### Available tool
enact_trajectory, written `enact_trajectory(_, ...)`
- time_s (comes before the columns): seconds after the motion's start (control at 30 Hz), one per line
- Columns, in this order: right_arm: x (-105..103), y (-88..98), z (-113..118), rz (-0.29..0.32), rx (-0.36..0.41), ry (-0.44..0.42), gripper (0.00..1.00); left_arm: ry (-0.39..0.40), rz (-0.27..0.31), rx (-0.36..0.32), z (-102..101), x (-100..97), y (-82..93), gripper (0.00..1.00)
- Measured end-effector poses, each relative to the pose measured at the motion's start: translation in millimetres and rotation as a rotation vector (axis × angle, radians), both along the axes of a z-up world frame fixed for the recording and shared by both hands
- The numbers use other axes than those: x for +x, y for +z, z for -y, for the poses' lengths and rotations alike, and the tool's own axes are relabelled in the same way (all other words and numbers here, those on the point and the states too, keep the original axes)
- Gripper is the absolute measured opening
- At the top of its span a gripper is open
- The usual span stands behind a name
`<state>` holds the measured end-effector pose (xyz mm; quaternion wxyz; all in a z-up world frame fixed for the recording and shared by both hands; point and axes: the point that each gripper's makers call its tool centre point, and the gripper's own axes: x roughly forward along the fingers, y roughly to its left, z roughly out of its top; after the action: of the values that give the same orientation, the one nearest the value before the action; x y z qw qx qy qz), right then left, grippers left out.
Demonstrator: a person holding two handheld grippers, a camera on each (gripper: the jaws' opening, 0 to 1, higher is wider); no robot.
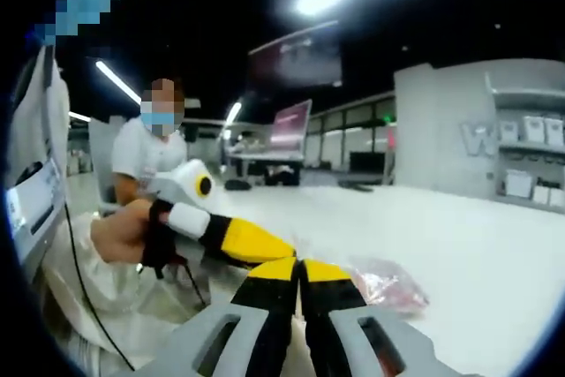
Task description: Open the resealable bag by pulling the two sides of the seal apart until the entire bag opening is separated and visibly accessible.
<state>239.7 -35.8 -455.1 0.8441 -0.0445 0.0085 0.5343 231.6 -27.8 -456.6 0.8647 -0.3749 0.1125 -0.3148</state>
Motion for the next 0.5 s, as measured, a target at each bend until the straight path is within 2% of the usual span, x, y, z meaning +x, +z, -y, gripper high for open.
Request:
enact_trajectory(0.23, 0.0, 0.1, -0.1, 0.002, 0.001, 0.004, 0.00, -0.018, -0.009, 0.006, -0.4, -3.5, -4.0, 0.06)
enact_trajectory(0.5, -0.8, -1.0, -1.2, 0.005, -0.006, 0.010, 0.00, -0.023, -0.012, -0.022, 2.6, -4.5, -0.4, 0.05)
